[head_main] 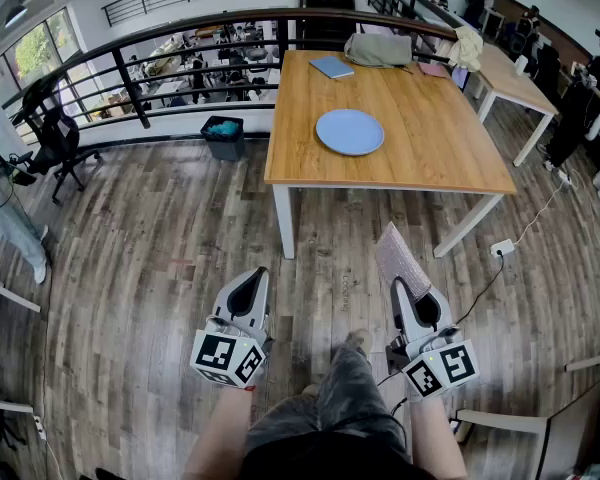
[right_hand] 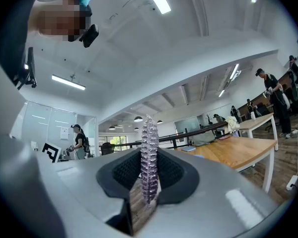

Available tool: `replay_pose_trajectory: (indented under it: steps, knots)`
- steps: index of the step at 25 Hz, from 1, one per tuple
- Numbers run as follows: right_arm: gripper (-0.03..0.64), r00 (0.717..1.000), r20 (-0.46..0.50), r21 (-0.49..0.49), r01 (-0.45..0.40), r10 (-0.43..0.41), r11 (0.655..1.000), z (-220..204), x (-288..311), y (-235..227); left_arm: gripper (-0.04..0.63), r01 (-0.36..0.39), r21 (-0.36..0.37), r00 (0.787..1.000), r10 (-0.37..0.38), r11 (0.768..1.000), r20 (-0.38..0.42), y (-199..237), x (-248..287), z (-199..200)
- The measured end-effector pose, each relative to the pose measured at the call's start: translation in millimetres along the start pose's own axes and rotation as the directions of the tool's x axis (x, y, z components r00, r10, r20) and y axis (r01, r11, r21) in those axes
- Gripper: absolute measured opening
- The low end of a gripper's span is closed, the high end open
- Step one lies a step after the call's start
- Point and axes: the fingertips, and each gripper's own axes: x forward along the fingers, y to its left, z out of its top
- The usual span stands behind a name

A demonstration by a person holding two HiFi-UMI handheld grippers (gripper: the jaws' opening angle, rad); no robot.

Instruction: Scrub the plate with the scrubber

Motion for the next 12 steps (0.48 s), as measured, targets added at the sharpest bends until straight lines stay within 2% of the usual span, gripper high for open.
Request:
replay_pose_trajectory:
  steps: [6,12]
  knots:
    - [0.081,1.0,-0.006,0.031,0.014,-0.013,0.999,-17.7,10.6,-26.7,-0.005,0.008,0.005,1.0,-0.008,1.0,-0.015,-0.6,29.2,-15.8]
    - [0.081,1.0,0.001,0.028,-0.026,0.026,0.999,-17.4,48.6,-51.2,-0.005,0.002,0.014,1.0,-0.002,1.0,-0.001,9.5,67.7,-8.1]
